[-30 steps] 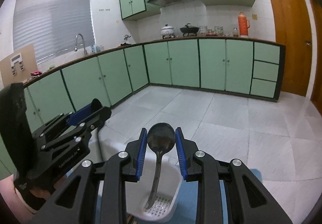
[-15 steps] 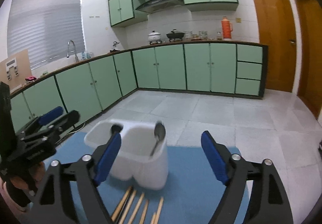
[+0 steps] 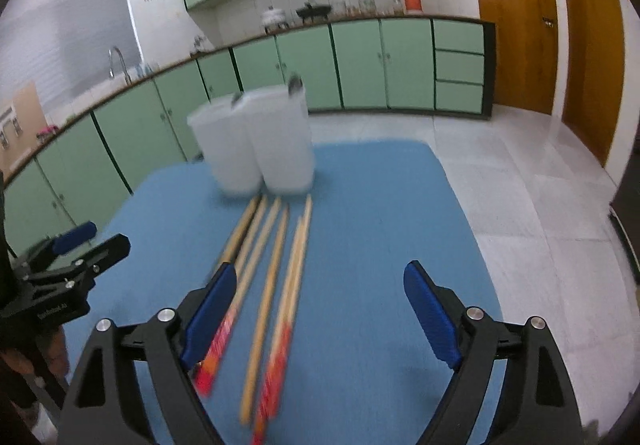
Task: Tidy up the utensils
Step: 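Move both open tools back down to the chopsticks on the mat, then grasp a red-patterned chopstick with the right tool while the left tool grasps a black chopstick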
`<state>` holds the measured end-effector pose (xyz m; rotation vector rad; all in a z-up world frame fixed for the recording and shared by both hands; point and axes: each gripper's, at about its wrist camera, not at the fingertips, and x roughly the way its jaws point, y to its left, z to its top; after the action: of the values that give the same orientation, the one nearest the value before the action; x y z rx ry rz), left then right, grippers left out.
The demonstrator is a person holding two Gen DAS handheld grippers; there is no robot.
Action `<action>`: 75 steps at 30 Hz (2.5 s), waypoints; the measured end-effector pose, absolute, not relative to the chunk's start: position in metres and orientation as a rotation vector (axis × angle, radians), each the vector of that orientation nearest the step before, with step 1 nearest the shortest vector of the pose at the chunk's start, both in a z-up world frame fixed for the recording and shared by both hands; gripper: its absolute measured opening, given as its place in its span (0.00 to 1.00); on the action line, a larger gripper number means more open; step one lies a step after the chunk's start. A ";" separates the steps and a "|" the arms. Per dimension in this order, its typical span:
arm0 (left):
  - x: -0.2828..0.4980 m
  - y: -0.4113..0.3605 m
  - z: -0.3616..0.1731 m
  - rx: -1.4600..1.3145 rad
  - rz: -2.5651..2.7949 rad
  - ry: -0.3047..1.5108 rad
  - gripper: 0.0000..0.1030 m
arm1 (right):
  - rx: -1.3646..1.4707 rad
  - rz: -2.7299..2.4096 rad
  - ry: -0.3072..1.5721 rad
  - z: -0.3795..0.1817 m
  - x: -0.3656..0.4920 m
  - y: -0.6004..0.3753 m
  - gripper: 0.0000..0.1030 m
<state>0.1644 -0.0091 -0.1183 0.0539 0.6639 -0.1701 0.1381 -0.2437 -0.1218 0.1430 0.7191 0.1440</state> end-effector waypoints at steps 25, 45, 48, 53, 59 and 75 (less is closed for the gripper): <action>0.113 -0.008 -0.168 0.056 -0.173 0.873 0.72 | 0.066 0.226 0.863 -0.170 0.093 -0.210 0.19; 0.134 -0.030 -0.173 0.053 -0.197 0.912 0.63 | 0.109 0.226 0.860 -0.175 0.101 -0.212 0.06; 0.135 -0.032 -0.174 0.073 -0.190 0.913 0.63 | 0.113 0.228 0.861 -0.175 0.102 -0.213 0.06; 0.137 -0.037 -0.174 0.088 -0.184 0.910 0.56 | 0.114 0.227 0.862 -0.175 0.102 -0.214 0.06; 0.138 -0.045 -0.175 0.093 -0.200 0.904 0.36 | 0.130 0.226 0.868 -0.175 0.104 -0.215 0.06; 0.124 -0.034 -0.143 0.085 -0.192 0.830 0.06 | 0.093 0.207 0.801 -0.142 0.095 -0.220 0.06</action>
<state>0.1245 -0.0341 -0.1429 0.0854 0.8295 -0.1920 0.0946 -0.2198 -0.1417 0.0932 0.8014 0.2073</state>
